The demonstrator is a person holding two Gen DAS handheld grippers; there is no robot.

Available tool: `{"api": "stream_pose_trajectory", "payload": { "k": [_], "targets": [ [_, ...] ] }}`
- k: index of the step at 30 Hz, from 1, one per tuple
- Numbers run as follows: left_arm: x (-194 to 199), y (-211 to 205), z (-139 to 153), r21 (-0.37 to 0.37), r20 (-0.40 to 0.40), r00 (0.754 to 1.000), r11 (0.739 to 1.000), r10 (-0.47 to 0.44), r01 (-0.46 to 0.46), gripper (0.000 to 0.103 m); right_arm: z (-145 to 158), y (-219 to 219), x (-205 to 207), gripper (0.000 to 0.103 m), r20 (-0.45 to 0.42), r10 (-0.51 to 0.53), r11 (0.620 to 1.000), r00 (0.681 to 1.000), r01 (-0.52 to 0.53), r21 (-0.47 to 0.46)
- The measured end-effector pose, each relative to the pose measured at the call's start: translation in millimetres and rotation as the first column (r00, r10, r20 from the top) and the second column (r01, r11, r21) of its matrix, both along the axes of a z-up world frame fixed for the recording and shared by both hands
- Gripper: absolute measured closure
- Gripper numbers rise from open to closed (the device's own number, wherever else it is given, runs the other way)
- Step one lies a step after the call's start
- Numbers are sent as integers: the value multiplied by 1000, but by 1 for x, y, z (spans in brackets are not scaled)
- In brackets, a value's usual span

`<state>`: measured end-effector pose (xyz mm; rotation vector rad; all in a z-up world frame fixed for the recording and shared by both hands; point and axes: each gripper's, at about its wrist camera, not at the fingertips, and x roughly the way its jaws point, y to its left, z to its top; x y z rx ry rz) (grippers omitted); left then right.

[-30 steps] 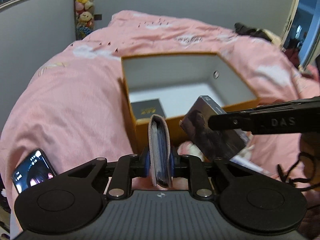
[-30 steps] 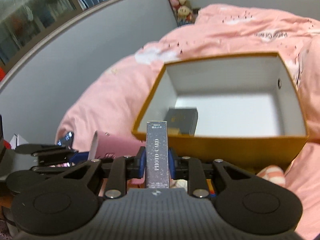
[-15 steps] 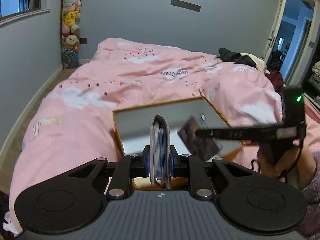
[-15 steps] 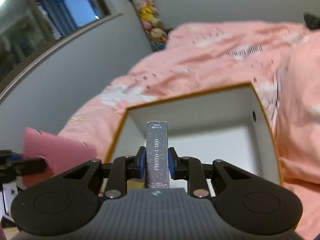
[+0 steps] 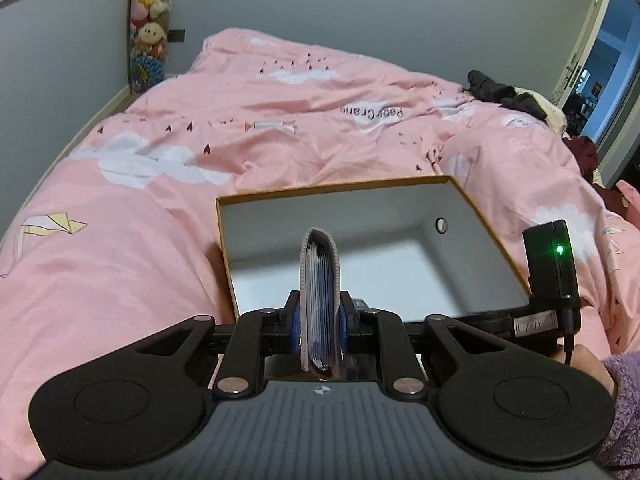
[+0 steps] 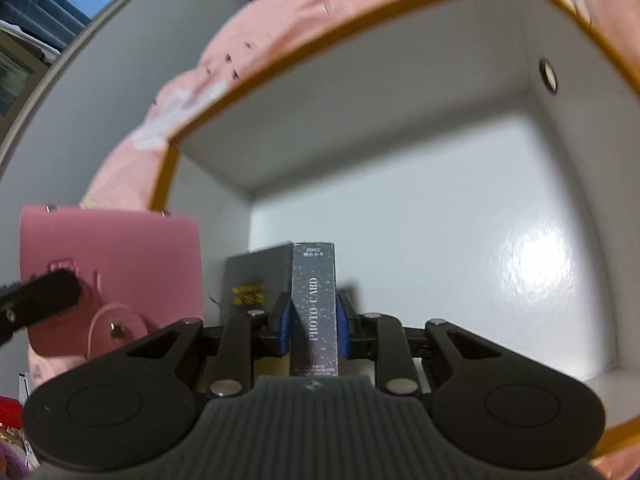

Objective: Organize objects
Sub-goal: 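Lift the PHOTO CARD box with the right gripper and lower it into the orange box, then lower the pink card wallet into the orange box with the left gripper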

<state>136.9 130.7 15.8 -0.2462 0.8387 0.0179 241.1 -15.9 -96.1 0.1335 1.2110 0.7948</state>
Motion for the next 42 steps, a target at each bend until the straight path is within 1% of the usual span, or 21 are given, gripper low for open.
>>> {"api": "stream_pose_trajectory", "payload": {
  "k": [3,4,7,8,10,12,14,16,18,19,20,22,23,24,26,29,30,32,33,36,42],
  "targets": [
    [8,1,-6,2,-13,1000,1000,-4,4,83,-7,2,3,78,-37,37,999,999,-38,-28],
    [11,2,-8,-2,-18,1000,1000,-6,6,83,-7,3,3,75,-34,48,998,998,-49,-44],
    [18,4,-13,-16,-32,999,1000,-12,12,83,-1,6,-1,70,54,85,987,995,-77,-139],
    [21,4,-14,-20,-34,999,1000,-12,12,83,1,6,-2,70,86,100,982,991,-84,-170],
    [25,4,-17,-27,-38,999,1000,-11,10,83,2,6,-4,70,115,128,975,985,-103,-198],
    [30,5,-19,-37,-40,999,999,-8,7,83,1,4,-3,73,98,149,972,984,-128,-195],
    [35,7,-22,-52,-45,999,999,-5,3,83,-2,4,-3,80,89,166,970,982,-147,-195],
    [40,8,-24,-66,-49,999,998,-5,1,83,-5,6,-3,83,67,183,969,981,-169,-183],
    [45,8,-24,-66,-49,999,998,-5,2,83,-6,7,-1,84,44,190,969,981,-180,-172],
    [46,7,-24,-63,-47,999,998,-8,5,83,-3,8,-2,83,62,196,967,979,-182,-179],
    [48,6,-23,-60,-46,999,998,-14,11,83,3,9,-4,79,101,210,965,972,-189,-182],
    [53,6,-23,-65,-55,998,998,-29,26,83,15,8,-4,76,157,235,965,959,-210,-160],
    [56,7,-25,-77,-60,998,997,-31,26,83,19,10,-2,71,160,245,964,956,-224,-141],
    [58,7,-26,-91,-63,997,995,-34,28,83,22,9,0,70,155,250,965,956,-233,-121],
    [60,7,-30,-131,-64,997,991,-30,22,83,27,7,4,70,146,248,968,958,-238,-85],
    [67,11,-43,-210,-60,998,978,-5,-8,83,29,7,5,68,148,245,969,958,-236,-74],
    [70,11,-47,-217,-67,998,976,6,-20,83,29,6,5,67,148,246,969,958,-238,-72],
    [78,10,-54,-221,-79,997,975,14,-31,83,25,12,3,60,149,241,970,959,-232,-75],
    [82,11,-57,-231,-86,996,972,18,-38,83,23,13,2,59,154,238,970,959,-228,-80],
    [93,15,-64,-263,-96,995,963,38,-62,83,20,19,9,59,154,227,972,962,-213,-102],
    [110,17,-82,-268,-109,993,960,53,-80,83,15,35,23,59,152,218,971,964,-199,-130]
  ]
}}
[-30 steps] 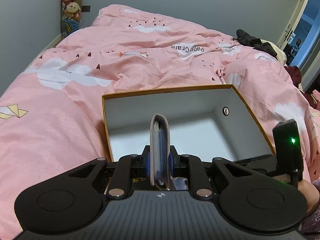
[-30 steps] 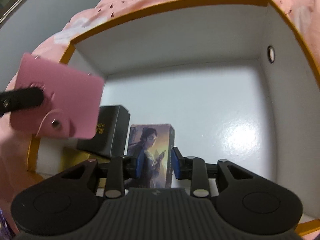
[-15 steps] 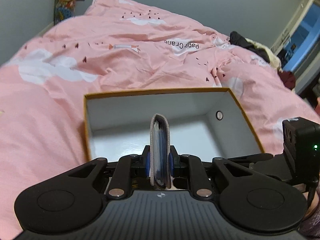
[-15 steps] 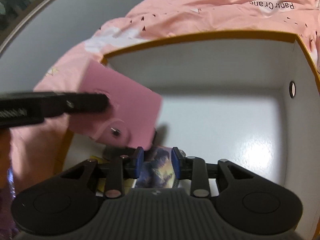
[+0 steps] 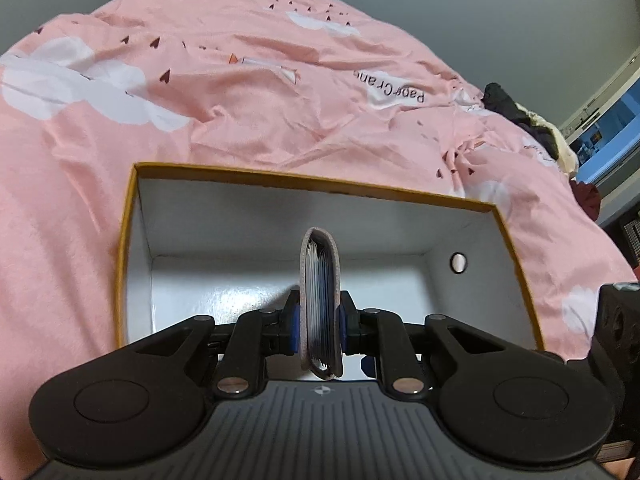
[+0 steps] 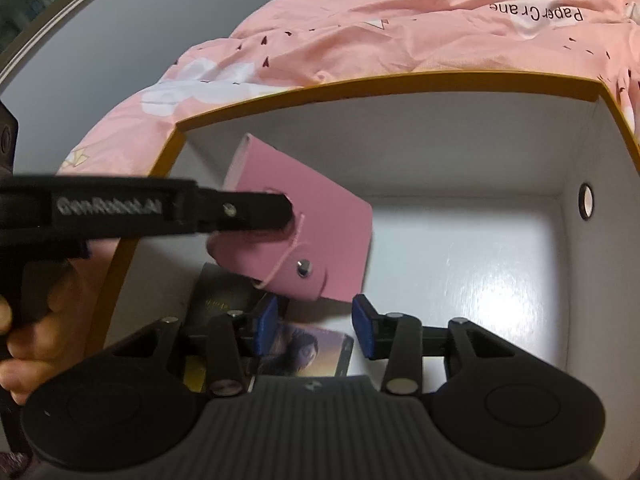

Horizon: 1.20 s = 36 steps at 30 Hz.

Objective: Organize objects
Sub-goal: 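Lower the pink card wallet into the orange box with the left gripper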

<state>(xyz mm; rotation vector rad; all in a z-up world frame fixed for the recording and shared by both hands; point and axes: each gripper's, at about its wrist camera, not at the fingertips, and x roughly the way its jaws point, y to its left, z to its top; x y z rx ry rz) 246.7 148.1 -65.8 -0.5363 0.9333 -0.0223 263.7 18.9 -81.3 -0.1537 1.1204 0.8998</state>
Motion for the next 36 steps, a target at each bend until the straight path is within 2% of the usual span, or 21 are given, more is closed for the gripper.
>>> {"api": "stream_pose_trajectory", "payload": {
  "k": [2,5,10,13,14,22,27,31,34,36],
  "targets": [
    [2,1,-5,20,-16,1000,1000,14,-14,81,-5,2,5,60,-27,-16,1000,999,16,-9],
    [-1,-1,-3,140,-9,999,989,38,-36,74,-8,3,11,62,-59,-36,999,998,35,-17],
    [-7,-5,10,230,12,1000,973,5,-7,67,-9,7,11,62,-72,-32,999,997,31,-18],
    [-12,-1,20,258,37,999,966,19,-27,49,-9,8,12,62,-83,-44,999,996,43,-15],
    [-16,1,25,264,54,998,964,25,-38,49,-8,6,11,62,-85,-46,999,995,45,-16],
    [-45,27,55,243,149,982,959,114,-148,49,-4,29,14,61,-100,-30,999,995,27,-28],
    [-61,41,53,210,135,974,956,181,-206,49,-4,45,20,62,-105,-28,999,994,25,-31],
    [-71,45,50,189,125,973,958,194,-215,49,-13,56,33,63,-88,-67,996,994,62,-59],
    [-76,49,47,182,112,972,958,206,-223,49,-24,61,42,63,-126,-80,995,989,71,-69],
    [-79,51,45,177,101,972,957,213,-228,49,-31,64,44,69,-172,-74,996,982,64,-63]
  ]
}}
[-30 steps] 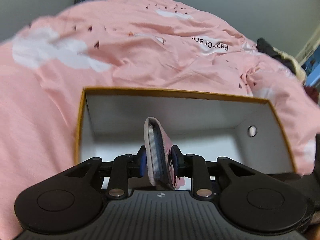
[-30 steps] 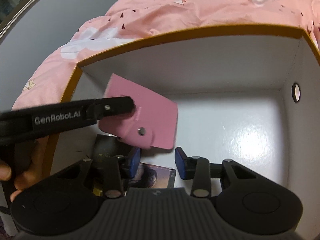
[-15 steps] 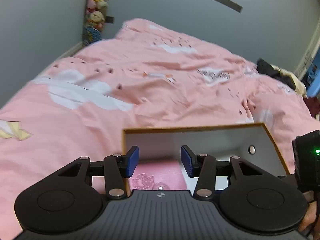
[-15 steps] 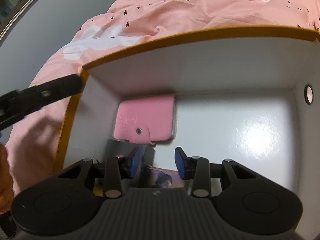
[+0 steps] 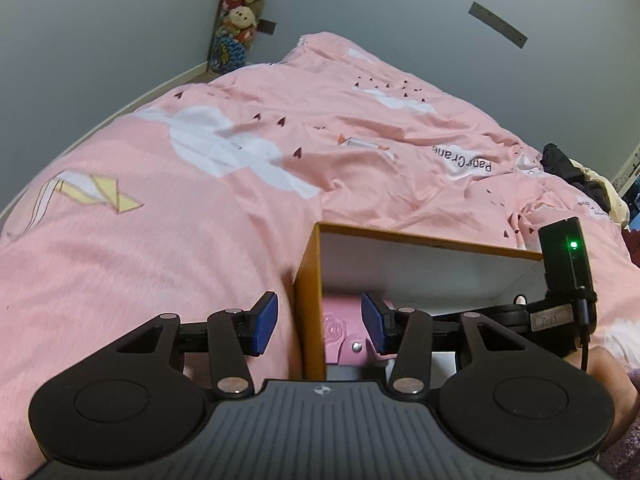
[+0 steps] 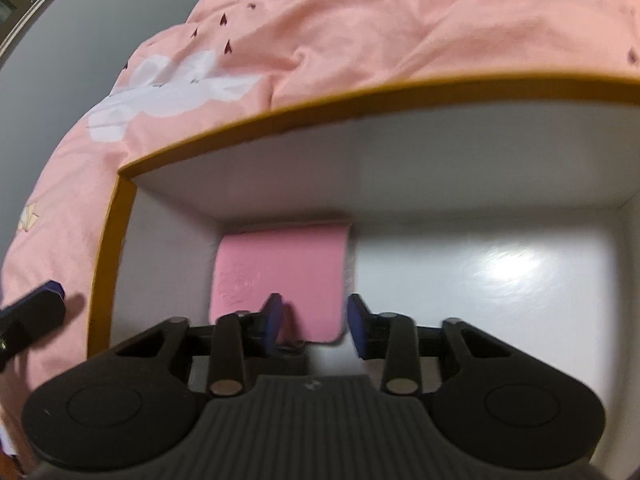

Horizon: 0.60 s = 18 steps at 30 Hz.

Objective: Organize objects
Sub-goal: 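Lower the pink card wallet into the orange box with the left gripper, then move both grippers toward the toys piled beside the orange box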

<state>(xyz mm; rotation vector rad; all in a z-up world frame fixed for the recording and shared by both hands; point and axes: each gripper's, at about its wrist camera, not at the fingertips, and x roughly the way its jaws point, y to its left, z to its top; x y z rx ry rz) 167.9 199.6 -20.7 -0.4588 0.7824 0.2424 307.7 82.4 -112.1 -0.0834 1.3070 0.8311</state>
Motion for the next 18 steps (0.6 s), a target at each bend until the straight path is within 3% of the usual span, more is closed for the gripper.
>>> {"api": "stream_pose_trajectory", "payload": {
  "k": [7,13,18],
  "targets": [
    [-9,0,1,-8,-3,1000,1000,1,-1,49,2,-1,-5,71,23,15,1000,1000,-15,0],
    [-29,-17,18,11,24,997,998,-69,68,49,42,-25,-27,70,120,34,998,992,-41,57],
    [-52,-35,34,32,44,992,993,-116,115,49,82,-59,-60,55,204,21,988,979,-52,145]
  ]
}}
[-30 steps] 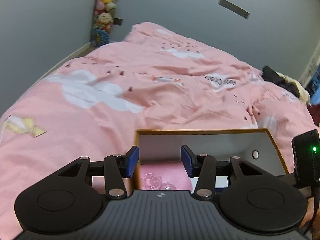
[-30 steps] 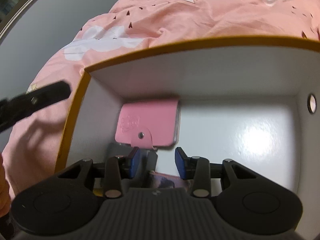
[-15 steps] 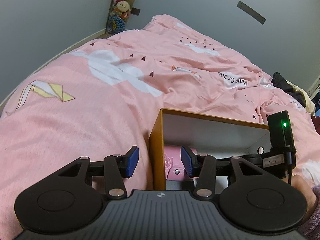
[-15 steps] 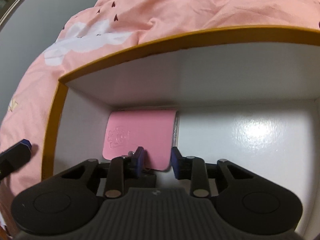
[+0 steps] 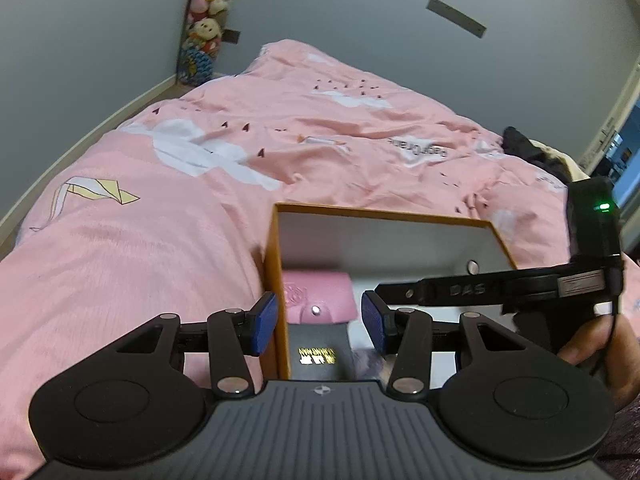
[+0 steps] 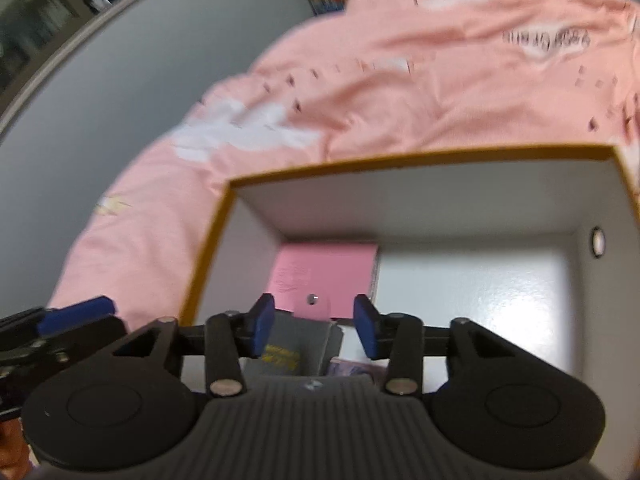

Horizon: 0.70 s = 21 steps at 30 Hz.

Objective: Organize objects
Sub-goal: 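Move both grippers toward the toys piled beside the orange box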

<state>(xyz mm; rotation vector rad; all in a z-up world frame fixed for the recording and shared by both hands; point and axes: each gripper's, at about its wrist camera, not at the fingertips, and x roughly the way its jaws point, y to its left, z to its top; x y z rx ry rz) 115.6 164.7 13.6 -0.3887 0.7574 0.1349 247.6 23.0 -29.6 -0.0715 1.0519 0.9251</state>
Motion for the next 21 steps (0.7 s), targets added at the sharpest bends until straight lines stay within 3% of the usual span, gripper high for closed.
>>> {"api": "stream_pose_trajectory", "payload": {
  "k": [6,12,21],
  "targets": [
    [-30,-22,-1,-47,-19,997,996,-80,79,49,29,-54,-48,48,92,-34,996,995,26,85],
    [-56,-48,-21,-104,-70,984,982,-166,158,49,35,-109,-95,48,141,-106,989,984,90,114],
    [-75,-89,-50,-150,-148,950,955,-277,255,49,1,-174,-123,54,81,-218,975,973,220,-21]
  ]
}}
